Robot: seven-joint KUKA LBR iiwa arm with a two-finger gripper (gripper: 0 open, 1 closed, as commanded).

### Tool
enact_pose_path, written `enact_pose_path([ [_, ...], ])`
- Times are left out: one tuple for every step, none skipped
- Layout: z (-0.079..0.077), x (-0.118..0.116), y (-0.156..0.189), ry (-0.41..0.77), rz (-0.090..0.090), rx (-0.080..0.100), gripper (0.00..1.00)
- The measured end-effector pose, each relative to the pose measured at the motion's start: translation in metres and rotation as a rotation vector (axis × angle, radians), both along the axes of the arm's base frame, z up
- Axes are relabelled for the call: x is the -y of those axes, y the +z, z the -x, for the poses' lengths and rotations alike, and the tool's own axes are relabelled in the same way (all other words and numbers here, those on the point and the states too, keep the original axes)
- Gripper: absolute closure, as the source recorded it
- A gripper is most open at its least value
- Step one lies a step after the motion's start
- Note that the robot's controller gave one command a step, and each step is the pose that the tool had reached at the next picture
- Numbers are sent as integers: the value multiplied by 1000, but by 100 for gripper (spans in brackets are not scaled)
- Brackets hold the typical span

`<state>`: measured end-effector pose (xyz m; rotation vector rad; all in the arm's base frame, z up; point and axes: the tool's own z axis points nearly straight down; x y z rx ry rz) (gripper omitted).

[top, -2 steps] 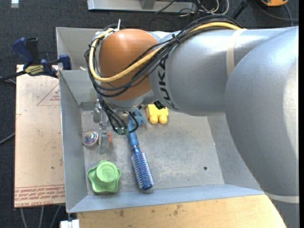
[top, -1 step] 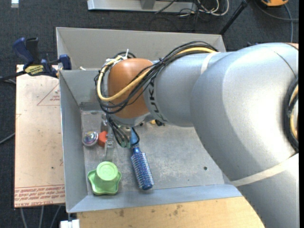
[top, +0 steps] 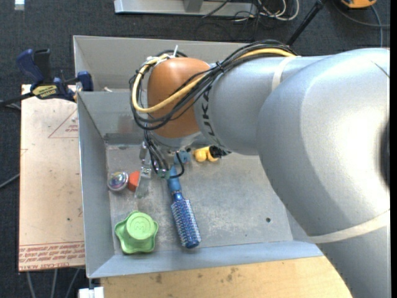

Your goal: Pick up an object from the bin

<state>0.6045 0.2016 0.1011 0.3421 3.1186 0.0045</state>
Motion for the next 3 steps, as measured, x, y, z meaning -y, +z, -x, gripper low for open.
enact_pose_path([
  [8,-36,2,-237,-1,-4,0],
  [7,-4,-33,-198,4,-7,0],
  [7,-5,-33,-198,3,-6,0],
])
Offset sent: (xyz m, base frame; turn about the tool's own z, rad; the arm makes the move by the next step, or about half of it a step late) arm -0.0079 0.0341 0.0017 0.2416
